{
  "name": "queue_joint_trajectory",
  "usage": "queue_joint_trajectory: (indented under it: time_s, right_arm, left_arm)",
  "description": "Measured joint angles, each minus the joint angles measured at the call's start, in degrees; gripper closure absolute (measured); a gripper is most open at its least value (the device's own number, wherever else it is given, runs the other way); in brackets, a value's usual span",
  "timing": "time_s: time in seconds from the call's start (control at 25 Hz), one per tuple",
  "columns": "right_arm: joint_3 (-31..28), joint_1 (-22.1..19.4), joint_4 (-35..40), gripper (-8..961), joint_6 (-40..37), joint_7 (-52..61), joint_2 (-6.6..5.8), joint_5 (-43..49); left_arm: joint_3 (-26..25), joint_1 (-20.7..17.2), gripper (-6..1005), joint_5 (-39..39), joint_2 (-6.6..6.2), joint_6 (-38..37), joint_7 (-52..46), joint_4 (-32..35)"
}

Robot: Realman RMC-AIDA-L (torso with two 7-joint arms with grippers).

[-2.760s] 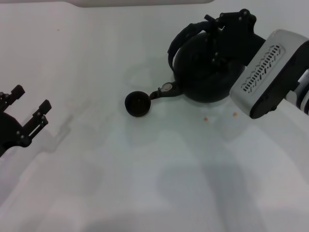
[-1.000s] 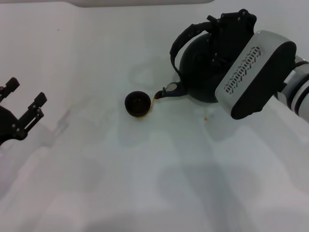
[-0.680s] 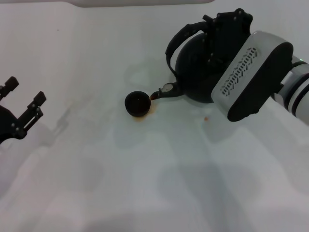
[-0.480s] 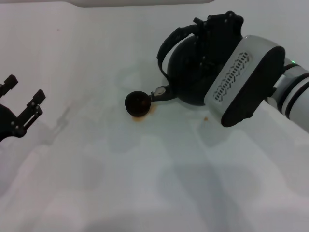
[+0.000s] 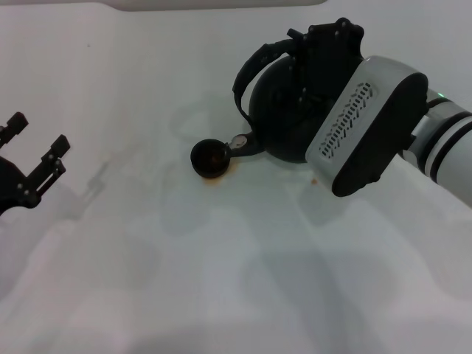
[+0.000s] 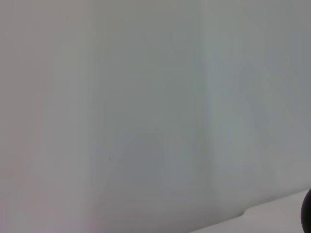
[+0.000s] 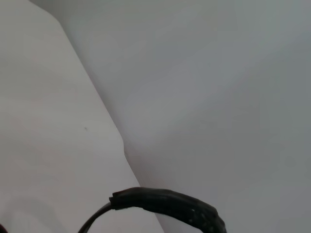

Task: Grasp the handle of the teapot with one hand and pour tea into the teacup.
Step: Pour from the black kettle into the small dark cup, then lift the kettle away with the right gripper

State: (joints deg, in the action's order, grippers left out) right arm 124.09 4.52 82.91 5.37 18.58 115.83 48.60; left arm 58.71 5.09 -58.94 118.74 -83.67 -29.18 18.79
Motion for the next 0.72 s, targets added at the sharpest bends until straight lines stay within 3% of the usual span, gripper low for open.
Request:
queue_joint_trajectory:
  time_s: [0.72]
  right_arm:
    - [-0.05, 0.04, -0.22, 845, 3.01, 0.23, 0.08, 1.38]
  left_arm:
    - [0.0, 0.01, 304, -0.03, 0.0, 0.0, 0.01, -0.25]
